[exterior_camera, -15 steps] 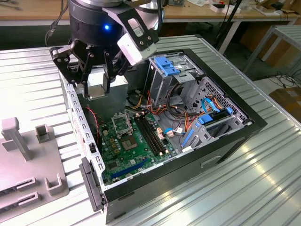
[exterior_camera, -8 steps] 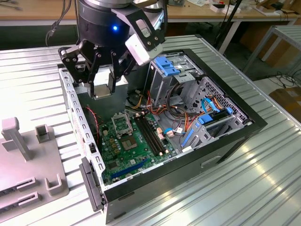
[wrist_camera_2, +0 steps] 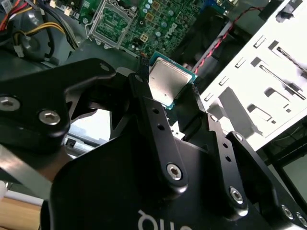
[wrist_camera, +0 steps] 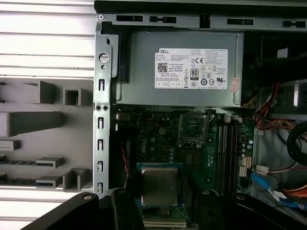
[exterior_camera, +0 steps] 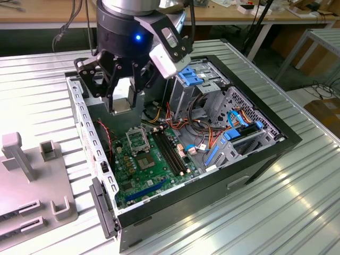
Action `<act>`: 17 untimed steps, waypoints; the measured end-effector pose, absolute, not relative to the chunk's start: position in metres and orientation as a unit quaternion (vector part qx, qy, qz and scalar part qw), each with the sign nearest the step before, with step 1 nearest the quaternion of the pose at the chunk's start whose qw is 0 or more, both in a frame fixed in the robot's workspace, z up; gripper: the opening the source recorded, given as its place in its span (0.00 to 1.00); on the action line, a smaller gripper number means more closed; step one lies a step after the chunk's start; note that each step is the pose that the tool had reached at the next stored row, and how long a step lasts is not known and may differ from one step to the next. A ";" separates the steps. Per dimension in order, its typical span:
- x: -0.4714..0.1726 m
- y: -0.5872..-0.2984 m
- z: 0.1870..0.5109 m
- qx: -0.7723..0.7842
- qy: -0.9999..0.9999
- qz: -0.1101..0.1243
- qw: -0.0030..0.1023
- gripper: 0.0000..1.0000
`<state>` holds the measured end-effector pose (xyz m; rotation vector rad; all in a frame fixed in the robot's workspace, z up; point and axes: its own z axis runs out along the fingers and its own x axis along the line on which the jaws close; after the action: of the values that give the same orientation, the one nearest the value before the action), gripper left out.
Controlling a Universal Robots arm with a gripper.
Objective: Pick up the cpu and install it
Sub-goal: 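Pick up the cpu and move it towards the insertion slot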
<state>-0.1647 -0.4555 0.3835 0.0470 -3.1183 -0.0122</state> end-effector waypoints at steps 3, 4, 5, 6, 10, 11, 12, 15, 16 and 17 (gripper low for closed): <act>-0.157 -0.456 0.382 0.015 -1.000 -0.004 0.010 0.47; -0.154 -0.456 0.381 0.015 -1.000 -0.004 0.010 0.47; -0.151 -0.456 0.380 0.015 -1.000 -0.004 0.010 0.47; -0.147 -0.456 0.380 0.015 -1.000 -0.004 0.009 0.47; -0.135 -0.456 0.376 0.015 -1.000 -0.003 0.008 0.47; -0.132 -0.456 0.375 0.015 -1.000 -0.003 0.008 0.47; -0.128 -0.456 0.374 0.015 -1.000 -0.003 0.008 0.47; -0.125 -0.456 0.373 0.015 -1.000 -0.003 0.008 0.47; -0.125 -0.456 0.374 0.015 -1.000 -0.003 0.008 0.47; -0.125 -0.456 0.374 0.015 -1.000 -0.003 0.008 0.47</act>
<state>-0.1254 -0.4556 0.3736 0.0463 -3.1246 -0.0098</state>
